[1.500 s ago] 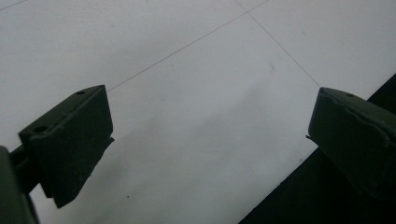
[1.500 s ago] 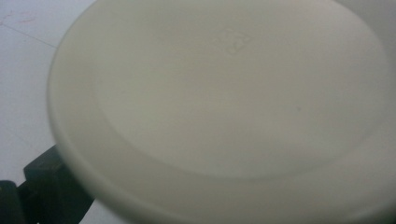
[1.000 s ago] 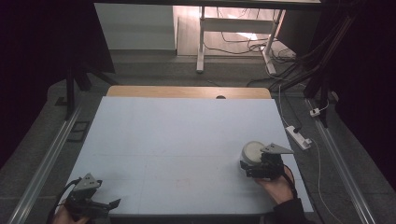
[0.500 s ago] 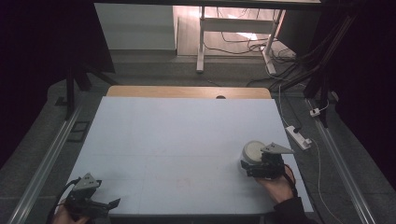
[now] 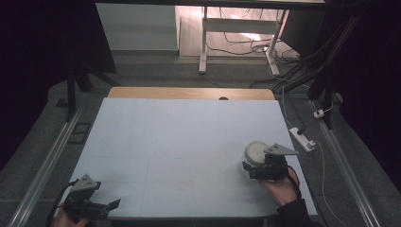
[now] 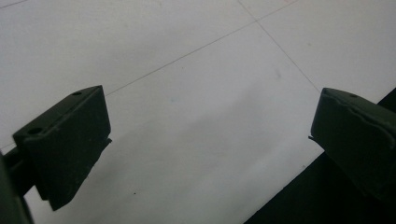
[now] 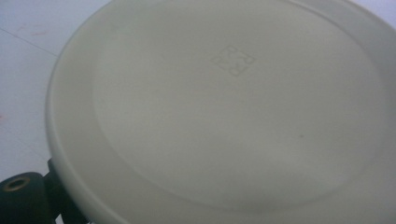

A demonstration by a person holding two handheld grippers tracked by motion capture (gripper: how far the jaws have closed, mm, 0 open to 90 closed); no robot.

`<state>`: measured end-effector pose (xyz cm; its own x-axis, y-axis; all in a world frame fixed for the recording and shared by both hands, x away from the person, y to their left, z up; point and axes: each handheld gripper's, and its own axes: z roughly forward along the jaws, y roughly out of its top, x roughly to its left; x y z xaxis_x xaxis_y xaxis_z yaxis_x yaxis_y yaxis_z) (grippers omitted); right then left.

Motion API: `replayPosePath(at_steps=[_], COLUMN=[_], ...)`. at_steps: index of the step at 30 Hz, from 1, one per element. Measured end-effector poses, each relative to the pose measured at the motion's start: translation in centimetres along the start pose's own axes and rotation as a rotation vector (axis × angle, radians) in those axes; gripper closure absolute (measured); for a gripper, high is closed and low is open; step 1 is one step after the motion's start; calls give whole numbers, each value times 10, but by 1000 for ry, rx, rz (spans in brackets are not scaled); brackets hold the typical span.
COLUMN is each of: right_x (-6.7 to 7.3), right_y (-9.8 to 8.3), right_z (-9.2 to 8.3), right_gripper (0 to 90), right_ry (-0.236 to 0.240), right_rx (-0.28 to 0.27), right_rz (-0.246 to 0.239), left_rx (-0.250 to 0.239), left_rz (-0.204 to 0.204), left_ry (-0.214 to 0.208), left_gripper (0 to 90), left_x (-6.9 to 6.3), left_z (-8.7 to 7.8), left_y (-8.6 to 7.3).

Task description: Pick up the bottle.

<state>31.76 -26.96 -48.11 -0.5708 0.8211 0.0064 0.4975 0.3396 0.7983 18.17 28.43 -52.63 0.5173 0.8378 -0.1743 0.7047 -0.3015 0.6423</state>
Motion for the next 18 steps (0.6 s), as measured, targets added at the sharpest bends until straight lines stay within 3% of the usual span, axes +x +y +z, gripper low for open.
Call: replayPosePath(at_steps=[9, 18], right_x=[11, 30], right_y=[11, 28], right_z=[3, 13], right_gripper=[61, 61], right_ry=[42, 109], right_rx=[-8, -22], right_rz=[-36, -85], left_rx=[-12, -35], left_rz=[-10, -27], left_ry=[-10, -72], left_gripper=[0, 0], left_x=[1, 7], left_z=[-1, -4], left_y=[-1, -2])
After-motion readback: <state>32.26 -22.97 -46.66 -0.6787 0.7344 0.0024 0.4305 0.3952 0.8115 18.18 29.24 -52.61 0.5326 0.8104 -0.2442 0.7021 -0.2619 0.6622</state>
